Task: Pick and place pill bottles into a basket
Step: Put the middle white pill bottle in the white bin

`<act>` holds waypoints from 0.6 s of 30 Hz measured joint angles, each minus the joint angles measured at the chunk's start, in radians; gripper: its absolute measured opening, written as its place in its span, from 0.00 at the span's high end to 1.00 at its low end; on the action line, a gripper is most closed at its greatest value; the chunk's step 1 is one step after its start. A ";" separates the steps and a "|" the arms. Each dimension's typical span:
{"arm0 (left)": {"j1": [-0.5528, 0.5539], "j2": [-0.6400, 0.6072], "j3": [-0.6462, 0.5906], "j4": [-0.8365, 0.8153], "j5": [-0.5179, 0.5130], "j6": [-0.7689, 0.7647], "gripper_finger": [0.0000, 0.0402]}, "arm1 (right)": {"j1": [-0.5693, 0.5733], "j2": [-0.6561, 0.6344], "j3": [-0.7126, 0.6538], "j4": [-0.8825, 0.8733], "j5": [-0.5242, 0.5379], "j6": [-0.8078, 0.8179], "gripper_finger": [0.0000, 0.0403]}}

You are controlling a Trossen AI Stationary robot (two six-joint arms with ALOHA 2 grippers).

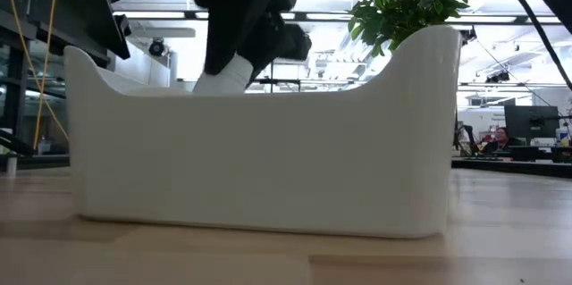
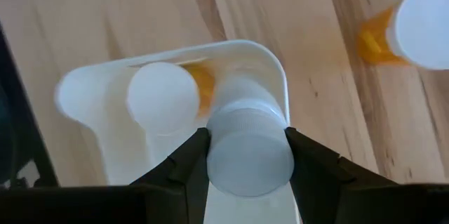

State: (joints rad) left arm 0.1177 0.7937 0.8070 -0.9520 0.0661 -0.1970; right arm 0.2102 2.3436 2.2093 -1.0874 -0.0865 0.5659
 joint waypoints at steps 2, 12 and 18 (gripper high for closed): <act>0.000 0.000 0.000 -0.001 -0.002 0.009 0.46 | -0.003 0.009 0.000 0.009 -0.007 -0.001 0.63; 0.000 0.000 0.000 0.002 -0.006 0.011 0.46 | -0.008 0.021 0.003 0.040 -0.043 -0.004 0.63; 0.000 0.000 0.000 -0.001 -0.006 0.017 0.46 | -0.008 0.022 0.003 0.050 -0.089 0.011 0.62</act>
State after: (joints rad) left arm 0.1177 0.7937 0.8074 -0.9527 0.0601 -0.1799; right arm 0.2020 2.3657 2.2120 -1.0374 -0.1751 0.5766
